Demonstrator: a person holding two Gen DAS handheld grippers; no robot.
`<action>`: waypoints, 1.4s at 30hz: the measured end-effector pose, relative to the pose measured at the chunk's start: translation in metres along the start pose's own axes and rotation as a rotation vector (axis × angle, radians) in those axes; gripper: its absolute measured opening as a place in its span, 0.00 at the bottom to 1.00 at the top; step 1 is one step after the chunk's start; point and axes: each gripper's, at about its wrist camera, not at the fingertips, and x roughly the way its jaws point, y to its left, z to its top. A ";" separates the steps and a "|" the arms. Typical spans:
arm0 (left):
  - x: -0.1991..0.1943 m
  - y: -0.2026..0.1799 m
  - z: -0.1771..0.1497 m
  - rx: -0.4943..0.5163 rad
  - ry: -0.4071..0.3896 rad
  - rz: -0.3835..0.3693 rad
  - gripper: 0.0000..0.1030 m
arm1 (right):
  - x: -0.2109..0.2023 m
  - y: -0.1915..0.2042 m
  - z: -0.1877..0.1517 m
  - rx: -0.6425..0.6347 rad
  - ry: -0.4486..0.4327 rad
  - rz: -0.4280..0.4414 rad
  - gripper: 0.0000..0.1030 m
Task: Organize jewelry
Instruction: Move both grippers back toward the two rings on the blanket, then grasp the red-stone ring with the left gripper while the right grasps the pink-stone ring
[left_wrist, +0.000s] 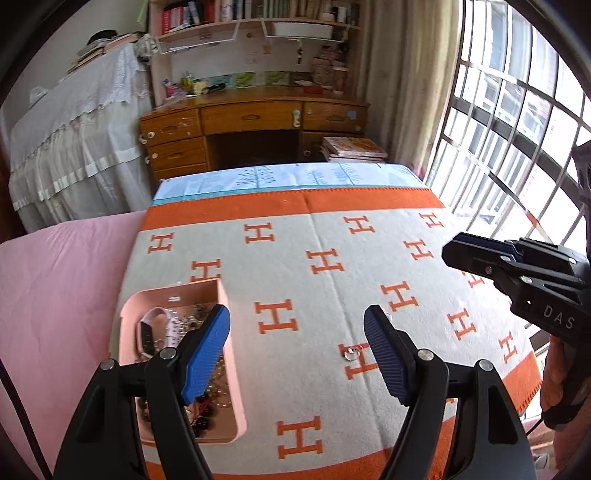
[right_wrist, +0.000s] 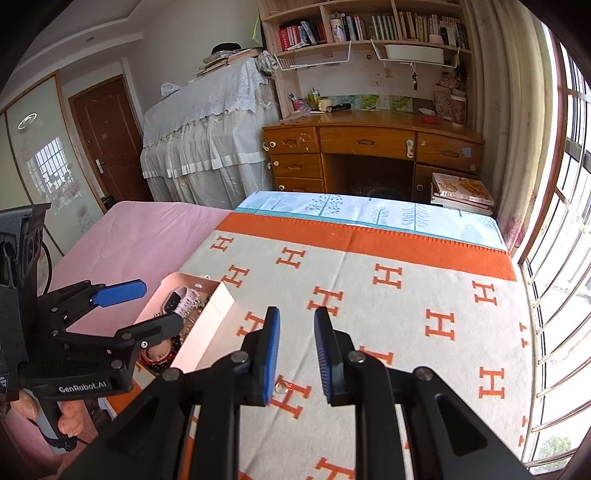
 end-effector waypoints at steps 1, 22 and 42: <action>0.009 -0.008 -0.004 0.034 0.010 -0.016 0.71 | 0.003 -0.005 -0.005 0.004 0.007 -0.004 0.19; 0.122 -0.059 -0.053 0.325 0.147 -0.127 0.53 | 0.058 -0.073 -0.089 0.135 0.137 0.046 0.19; 0.126 -0.057 -0.044 0.535 0.248 -0.307 0.34 | 0.076 -0.089 -0.100 0.191 0.176 0.075 0.19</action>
